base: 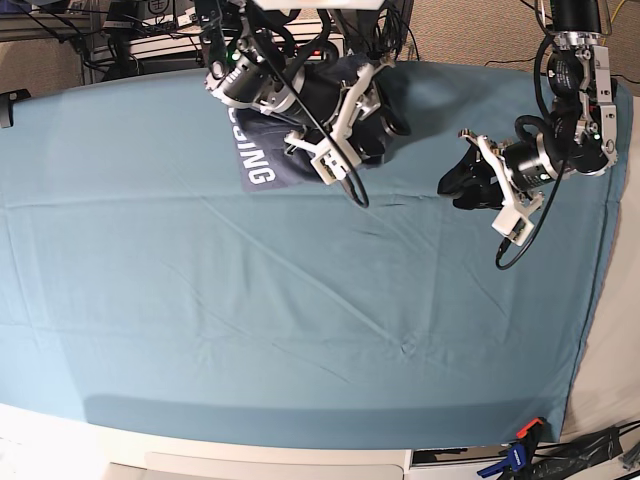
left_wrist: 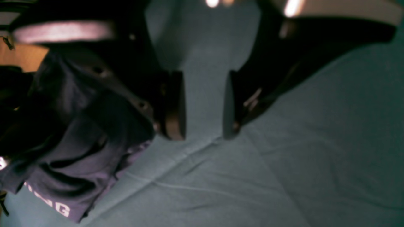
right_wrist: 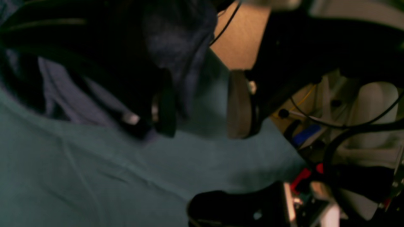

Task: Fold the T-shirt properly
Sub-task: 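Lift the strip's end with the right gripper and fold it over toward the left gripper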

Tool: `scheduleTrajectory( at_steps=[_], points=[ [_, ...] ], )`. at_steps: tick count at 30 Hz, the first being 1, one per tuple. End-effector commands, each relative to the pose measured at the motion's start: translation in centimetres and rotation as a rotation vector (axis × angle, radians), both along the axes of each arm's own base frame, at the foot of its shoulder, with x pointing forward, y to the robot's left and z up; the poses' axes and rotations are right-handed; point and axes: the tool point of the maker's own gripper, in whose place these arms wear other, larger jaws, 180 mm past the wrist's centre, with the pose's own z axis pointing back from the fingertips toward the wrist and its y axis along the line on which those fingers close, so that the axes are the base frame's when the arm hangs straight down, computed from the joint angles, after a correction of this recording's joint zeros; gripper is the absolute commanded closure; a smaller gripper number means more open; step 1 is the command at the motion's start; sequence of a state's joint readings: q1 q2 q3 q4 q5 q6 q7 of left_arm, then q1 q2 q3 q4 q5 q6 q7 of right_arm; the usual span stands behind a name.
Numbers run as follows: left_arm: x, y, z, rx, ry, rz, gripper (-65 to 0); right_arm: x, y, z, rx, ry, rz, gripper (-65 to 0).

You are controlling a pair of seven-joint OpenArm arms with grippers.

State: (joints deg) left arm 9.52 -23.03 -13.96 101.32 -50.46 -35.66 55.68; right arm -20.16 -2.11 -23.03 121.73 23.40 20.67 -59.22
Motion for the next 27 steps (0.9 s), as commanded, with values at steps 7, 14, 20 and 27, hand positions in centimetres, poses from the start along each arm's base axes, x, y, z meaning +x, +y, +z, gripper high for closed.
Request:
scheduleTrajectory(
  at_steps=[7, 14, 20, 27],
  points=[
    [0.7, 0.0, 1.4, -0.019, -0.048, -0.003, -21.9, 1.3, -0.2, 4.2, 0.038, -0.144, -0.026, -27.7],
    [0.7, 0.0, 1.4, -0.016, -0.048, -0.002, -21.9, 2.3, -5.9, 4.0, -0.240, -0.256, -0.141, -13.6],
    [0.7, 0.0, 1.4, -0.018, -0.047, -0.003, -21.9, 3.2, -13.0, 1.9, -0.407, -0.195, -0.304, 0.0],
    [0.7, 0.0, 1.4, -0.018, -0.047, -0.003, -21.9, 3.6, -21.5, 1.7, -0.458, -0.118, -0.594, 0.0]
  ],
)
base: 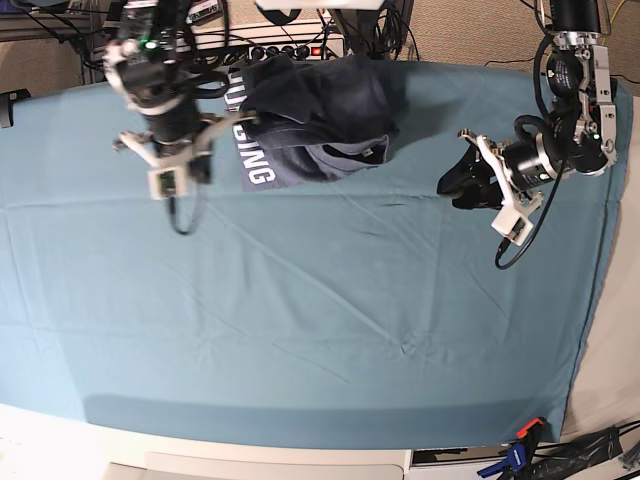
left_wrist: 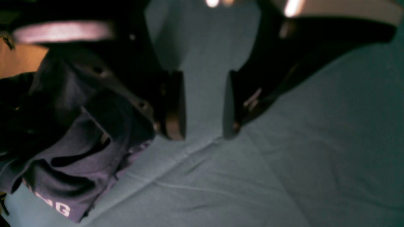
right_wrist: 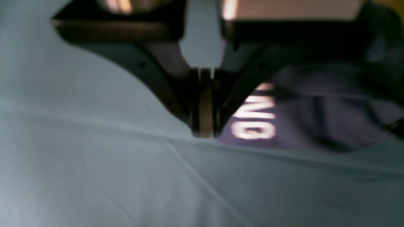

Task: Fold the T-shirt properly
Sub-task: 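Lift the strip's end with the right gripper and fold it over toward the left gripper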

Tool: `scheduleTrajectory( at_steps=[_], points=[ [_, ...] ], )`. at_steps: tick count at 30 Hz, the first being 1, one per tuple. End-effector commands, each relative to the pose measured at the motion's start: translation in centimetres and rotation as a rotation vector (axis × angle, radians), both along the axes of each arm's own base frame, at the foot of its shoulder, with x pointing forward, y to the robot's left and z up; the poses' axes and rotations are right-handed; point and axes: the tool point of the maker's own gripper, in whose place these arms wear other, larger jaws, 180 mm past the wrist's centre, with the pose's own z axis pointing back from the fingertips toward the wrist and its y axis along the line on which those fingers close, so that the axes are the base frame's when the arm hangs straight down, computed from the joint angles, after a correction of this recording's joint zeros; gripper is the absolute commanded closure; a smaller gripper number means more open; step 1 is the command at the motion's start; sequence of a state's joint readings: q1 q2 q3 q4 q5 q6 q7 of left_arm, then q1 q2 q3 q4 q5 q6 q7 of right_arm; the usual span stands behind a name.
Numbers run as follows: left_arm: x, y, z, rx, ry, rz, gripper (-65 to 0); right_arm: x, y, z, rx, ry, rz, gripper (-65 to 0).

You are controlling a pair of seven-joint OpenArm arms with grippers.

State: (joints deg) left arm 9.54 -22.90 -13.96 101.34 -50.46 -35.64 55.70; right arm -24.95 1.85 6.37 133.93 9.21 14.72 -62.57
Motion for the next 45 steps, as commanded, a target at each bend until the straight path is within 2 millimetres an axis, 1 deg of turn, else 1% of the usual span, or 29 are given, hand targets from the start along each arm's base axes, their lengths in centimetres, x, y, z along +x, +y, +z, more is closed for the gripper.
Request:
scheduleTrajectory(
  at_steps=[1, 3, 7, 9, 14, 19, 23, 28, 32, 35, 38, 42, 45],
  points=[
    [0.7, 0.1, 1.4, -0.016, -0.048, -0.003, -21.9, -0.3, -0.1, 0.5, 0.028, -0.015, -0.009, 0.0],
    [0.7, 0.1, 1.4, -0.017, -0.049, -0.003, -21.9, -1.3, -0.2, -0.1, 0.071, 0.023, -0.020, 0.0],
    [0.7, 0.0, 1.4, -0.018, -0.050, -0.002, -21.9, -3.2, 1.3, -1.1, 0.143, 0.088, 0.031, 0.0],
    [0.7, 0.1, 1.4, -0.017, -0.049, -0.002, -21.9, -3.8, 1.7, -1.4, 0.159, 0.109, 0.047, 0.0],
    [0.7, 0.0, 1.4, -0.018, -0.050, -0.002, -21.9, -4.3, 2.2, -1.6, 0.187, 0.128, 0.057, 0.0],
    [0.7, 0.1, 1.4, -0.018, -0.050, -0.002, -21.9, -4.4, 3.6, -1.4, 0.220, 0.123, 0.125, 0.0],
    [0.7, 0.1, 1.4, -0.018, -0.050, -0.002, -21.9, -4.8, 5.6, -1.7, 0.216, 0.142, 0.185, 0.0],
    [0.7, 0.1, 1.4, -0.017, -0.050, -0.002, -21.9, -5.6, 9.7, -1.7, 0.249, 0.156, 0.303, 0.0],
    [0.7, 0.1, 1.4, -0.017, -0.050, -0.002, -21.9, -6.3, 12.4, -1.4, 0.272, 0.153, 0.403, 0.0],
    [0.7, 0.1, 1.4, -0.017, -0.050, -0.002, -21.9, -7.0, 14.0, -1.1, 0.287, 0.152, 0.468, 0.0],
    [0.7, 0.1, 1.4, -0.017, -0.050, -0.002, -21.9, -7.1, 14.5, -1.0, 0.297, 0.149, 0.483, 0.0],
    [0.7, 0.1, 1.4, -0.017, -0.049, -0.003, -21.9, -6.9, 14.5, -0.8, 0.294, 0.136, 0.485, 0.0],
    [0.5, 0.2, 1.1, -0.005, -0.030, -0.006, -21.9, -6.5, 14.1, -0.9, 0.250, 0.114, 0.489, 0.0]
  ],
)
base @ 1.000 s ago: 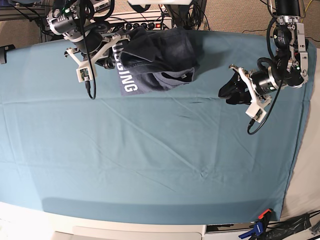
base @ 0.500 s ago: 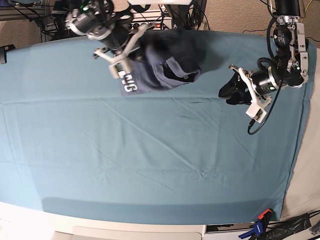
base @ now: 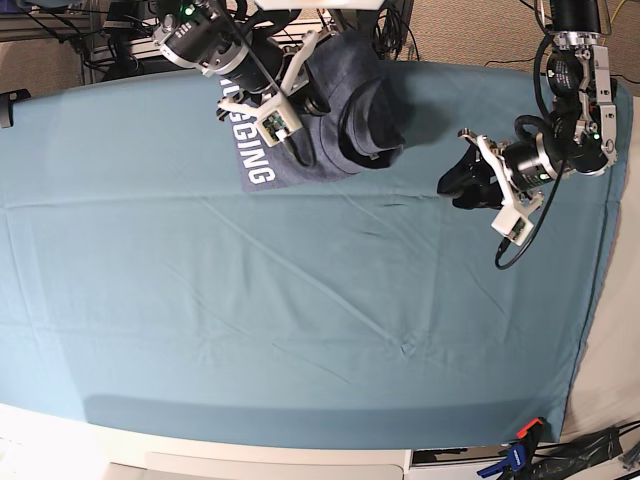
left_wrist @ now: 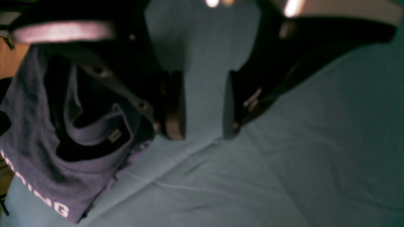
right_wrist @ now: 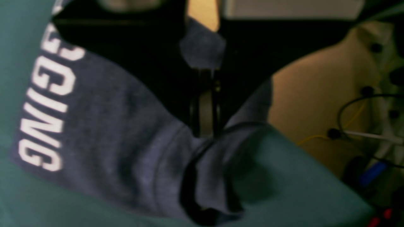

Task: Fold the T-shirt properly
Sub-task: 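Lift the strip's end with the right gripper and fold it over toward the left gripper, then lower the right gripper onto the folded bundle and move the left gripper to its edge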

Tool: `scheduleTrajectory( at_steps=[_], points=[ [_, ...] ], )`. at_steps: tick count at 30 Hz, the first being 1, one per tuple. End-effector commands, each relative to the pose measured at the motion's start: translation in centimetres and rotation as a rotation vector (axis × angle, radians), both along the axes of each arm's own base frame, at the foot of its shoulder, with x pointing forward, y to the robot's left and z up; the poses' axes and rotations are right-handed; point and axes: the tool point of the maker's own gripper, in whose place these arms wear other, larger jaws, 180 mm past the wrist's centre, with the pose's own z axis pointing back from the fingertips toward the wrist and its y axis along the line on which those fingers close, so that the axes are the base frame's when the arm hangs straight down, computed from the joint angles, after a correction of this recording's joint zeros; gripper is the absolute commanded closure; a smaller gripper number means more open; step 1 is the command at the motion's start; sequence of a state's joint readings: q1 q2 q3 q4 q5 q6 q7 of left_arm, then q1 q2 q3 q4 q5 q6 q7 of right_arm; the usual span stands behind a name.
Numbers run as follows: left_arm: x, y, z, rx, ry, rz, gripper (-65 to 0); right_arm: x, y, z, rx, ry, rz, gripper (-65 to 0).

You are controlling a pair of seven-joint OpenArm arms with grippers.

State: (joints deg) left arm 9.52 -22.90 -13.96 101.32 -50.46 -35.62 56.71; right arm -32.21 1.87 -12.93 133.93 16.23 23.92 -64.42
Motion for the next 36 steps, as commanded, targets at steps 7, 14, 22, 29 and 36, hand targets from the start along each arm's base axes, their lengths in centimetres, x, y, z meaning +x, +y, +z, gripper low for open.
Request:
scheduleTrajectory(
  at_steps=[7, 14, 22, 29, 36],
  points=[
    [-2.2, -0.2, -0.5, -0.061, 0.092, 0.014, -7.4, 5.3, -3.0, 2.5, -0.122, -0.215, -0.127, 0.0],
    [-7.4, -0.5, -2.3, -0.052, 0.217, -0.032, 0.0, 9.2, -7.8, 5.0, -0.187, -0.359, -0.298, 0.0],
    [-11.2, -0.9, -0.8, 0.011, 0.212, -0.123, 0.0, 12.4, -13.5, 4.7, -0.188, -0.369, -0.470, 0.0],
    [-12.7, -1.7, -0.6, 0.036, 0.190, -0.202, 0.0, 16.8, -12.6, -0.9, -0.163, -0.205, -0.388, 0.0],
    [-14.2, -2.9, -1.6, 0.074, 0.193, -0.303, 0.0, 19.7, -9.8, -1.2, -0.185, -0.185, -0.258, 0.0]
  ],
)
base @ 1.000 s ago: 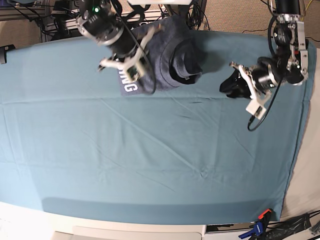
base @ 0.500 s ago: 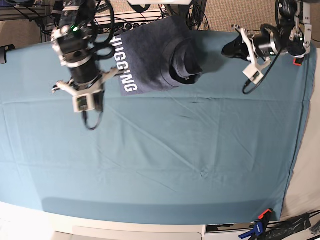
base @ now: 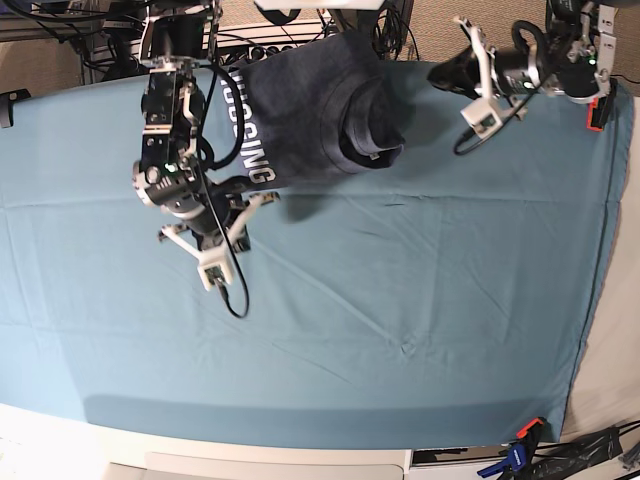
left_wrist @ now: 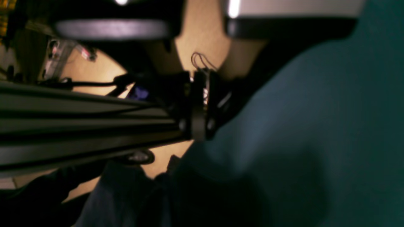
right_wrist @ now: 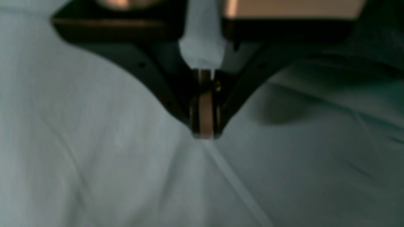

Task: Fold the T-shirt properly
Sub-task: 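Lower the right gripper onto the folded bundle and move the left gripper to its edge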

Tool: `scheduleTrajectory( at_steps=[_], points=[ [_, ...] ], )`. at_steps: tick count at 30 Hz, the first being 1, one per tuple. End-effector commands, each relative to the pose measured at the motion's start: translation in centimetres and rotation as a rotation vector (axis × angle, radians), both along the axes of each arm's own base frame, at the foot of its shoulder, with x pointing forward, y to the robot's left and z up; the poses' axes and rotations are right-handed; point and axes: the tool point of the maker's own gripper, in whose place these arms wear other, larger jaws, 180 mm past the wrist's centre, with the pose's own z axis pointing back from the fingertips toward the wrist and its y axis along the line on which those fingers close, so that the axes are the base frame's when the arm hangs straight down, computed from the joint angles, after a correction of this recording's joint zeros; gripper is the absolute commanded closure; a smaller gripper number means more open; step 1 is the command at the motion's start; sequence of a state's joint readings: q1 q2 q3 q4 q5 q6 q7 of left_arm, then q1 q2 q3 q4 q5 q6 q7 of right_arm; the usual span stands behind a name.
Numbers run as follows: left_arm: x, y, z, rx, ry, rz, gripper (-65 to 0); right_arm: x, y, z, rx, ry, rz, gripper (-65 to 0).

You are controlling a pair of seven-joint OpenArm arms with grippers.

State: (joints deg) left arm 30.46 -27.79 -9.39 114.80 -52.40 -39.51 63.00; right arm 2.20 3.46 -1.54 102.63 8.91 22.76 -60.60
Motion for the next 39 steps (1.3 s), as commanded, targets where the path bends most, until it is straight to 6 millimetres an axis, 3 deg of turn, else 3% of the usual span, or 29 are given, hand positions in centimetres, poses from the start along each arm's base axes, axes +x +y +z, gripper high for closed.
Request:
scheduleTrajectory(
  at_steps=[1, 7, 15, 21, 26, 31, 39],
  points=[
    [-0.1, -0.4, 0.4, -0.008, -0.020, -0.026, 0.0, 1.0, 0.8, 1.7, 0.007, -0.056, 0.036, 0.0],
    [-2.4, -2.8, -1.1, 0.022, 0.004, -0.144, 0.0, 0.1, 2.7, 1.0, -0.029, -0.018, 0.144, 0.0],
    [-4.2, -6.2, -1.7, 0.050, -0.071, -0.302, 0.0, -0.1, 0.1, 0.6, -0.100, 0.005, 0.139, 0.0],
    [-2.8, -8.4, 0.3, -0.001, -0.175, -0.350, 0.0, -0.2, -1.6, 0.5, -0.149, 0.015, 0.135, 0.0],
    [-1.2, -8.8, 1.0, -0.016, -0.225, -0.340, 0.0, -0.4, -2.5, 0.2, -0.153, 0.024, 0.111, 0.0],
    [-0.9, -9.6, 1.6, -0.055, -0.239, -0.322, 0.0, -0.3, -3.6, 0.5, -0.151, 0.021, 0.075, 0.0],
    [-1.5, -11.6, 2.1, -0.111, -0.248, -0.327, 0.0, -0.7, -3.7, 0.0, -0.145, 0.035, 0.072, 0.0]
  ],
)
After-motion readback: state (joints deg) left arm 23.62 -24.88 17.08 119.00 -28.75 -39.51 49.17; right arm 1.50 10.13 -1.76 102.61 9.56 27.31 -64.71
